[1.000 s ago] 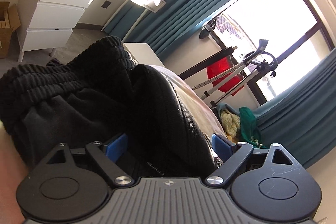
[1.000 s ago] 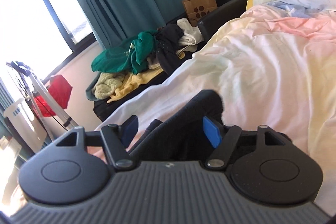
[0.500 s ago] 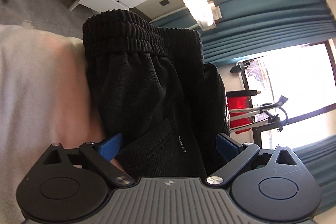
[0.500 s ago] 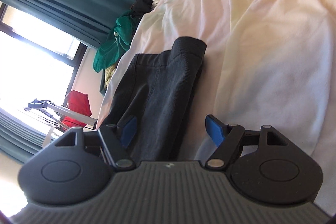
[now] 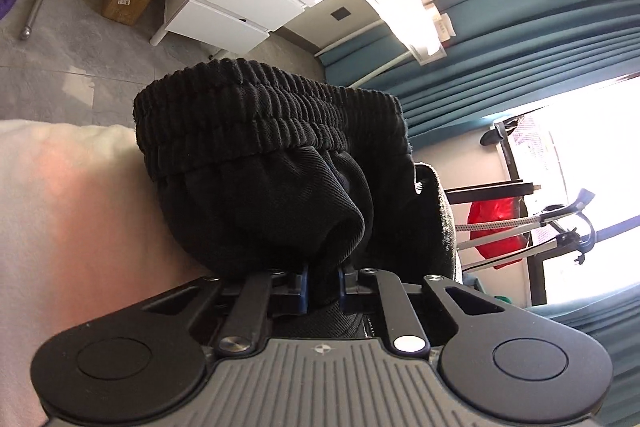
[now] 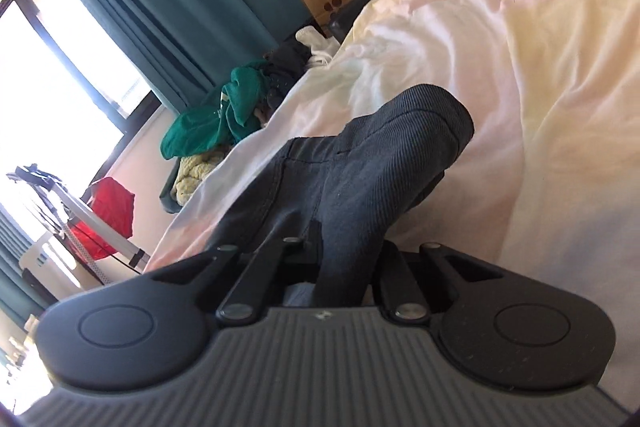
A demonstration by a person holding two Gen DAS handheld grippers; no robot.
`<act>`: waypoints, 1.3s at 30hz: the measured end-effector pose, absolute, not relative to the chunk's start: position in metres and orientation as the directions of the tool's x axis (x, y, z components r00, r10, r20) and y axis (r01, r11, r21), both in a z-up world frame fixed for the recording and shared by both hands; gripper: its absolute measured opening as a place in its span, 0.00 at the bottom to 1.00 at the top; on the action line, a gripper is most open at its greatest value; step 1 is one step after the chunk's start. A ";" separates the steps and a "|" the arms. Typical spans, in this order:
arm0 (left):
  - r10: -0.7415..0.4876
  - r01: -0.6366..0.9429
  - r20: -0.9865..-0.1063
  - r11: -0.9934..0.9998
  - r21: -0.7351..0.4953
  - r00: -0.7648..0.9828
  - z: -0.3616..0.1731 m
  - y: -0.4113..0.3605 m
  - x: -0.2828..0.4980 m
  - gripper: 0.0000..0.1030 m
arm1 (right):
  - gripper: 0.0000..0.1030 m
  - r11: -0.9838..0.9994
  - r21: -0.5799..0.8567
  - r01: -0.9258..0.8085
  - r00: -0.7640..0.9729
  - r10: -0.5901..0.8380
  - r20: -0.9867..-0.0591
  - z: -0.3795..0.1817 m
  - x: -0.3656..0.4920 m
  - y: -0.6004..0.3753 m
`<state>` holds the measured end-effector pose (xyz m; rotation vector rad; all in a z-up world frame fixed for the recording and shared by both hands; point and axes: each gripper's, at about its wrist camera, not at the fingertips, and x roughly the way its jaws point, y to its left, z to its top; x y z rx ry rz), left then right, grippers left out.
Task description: Fold clothes
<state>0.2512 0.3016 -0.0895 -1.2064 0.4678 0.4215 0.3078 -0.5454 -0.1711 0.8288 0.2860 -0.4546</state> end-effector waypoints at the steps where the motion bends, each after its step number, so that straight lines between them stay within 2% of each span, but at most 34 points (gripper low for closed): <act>1: 0.072 -0.542 -0.551 0.323 -0.776 0.832 -0.078 0.301 0.247 0.09 | 0.09 0.588 0.637 0.499 0.865 -0.288 -0.412 -0.166 0.302 -0.545; 4: 0.109 -0.530 -0.532 0.376 -0.760 0.840 -0.048 0.297 0.230 0.03 | 0.09 0.573 0.654 0.494 0.869 -0.299 -0.395 -0.152 0.277 -0.547; 6: 0.138 -0.526 -0.521 0.419 -0.740 0.842 -0.023 0.297 0.217 0.02 | 0.09 0.561 0.672 0.484 0.875 -0.287 -0.390 -0.147 0.256 -0.550; 10: 0.115 -0.503 -0.526 0.517 -0.692 0.843 0.006 0.301 0.192 0.02 | 0.09 0.513 0.702 0.495 0.869 -0.267 -0.417 -0.147 0.210 -0.554; 17: 0.070 -0.480 -0.532 0.543 -0.689 0.844 0.028 0.305 0.119 0.02 | 0.09 0.360 0.783 0.507 0.861 -0.241 -0.447 -0.163 0.111 -0.559; 21: 0.059 -0.472 -0.548 0.590 -0.656 0.835 0.009 0.301 0.084 0.03 | 0.09 0.374 0.761 0.530 0.848 -0.229 -0.479 -0.171 0.079 -0.563; 27: 0.025 -0.475 -0.570 0.584 -0.658 0.821 -0.045 0.302 0.039 0.07 | 0.09 0.284 0.789 0.546 0.838 -0.168 -0.519 -0.192 0.067 -0.567; 29: 0.028 -0.458 -0.569 0.626 -0.631 0.822 -0.045 0.298 0.025 0.14 | 0.09 0.279 0.784 0.554 0.832 -0.164 -0.530 -0.194 0.067 -0.567; 33: 0.033 -0.398 -0.556 0.733 -0.551 0.831 -0.025 0.282 0.003 0.21 | 0.10 0.316 0.738 0.596 0.802 -0.193 -0.565 -0.192 0.069 -0.564; 35: 0.038 -0.368 -0.545 0.777 -0.511 0.838 -0.010 0.270 -0.006 0.39 | 0.11 0.330 0.709 0.623 0.781 -0.221 -0.584 -0.190 0.070 -0.561; 39: 0.053 -0.310 -0.522 0.854 -0.418 0.851 0.021 0.243 -0.003 0.58 | 0.14 0.227 0.740 0.633 0.772 -0.248 -0.585 -0.197 0.063 -0.559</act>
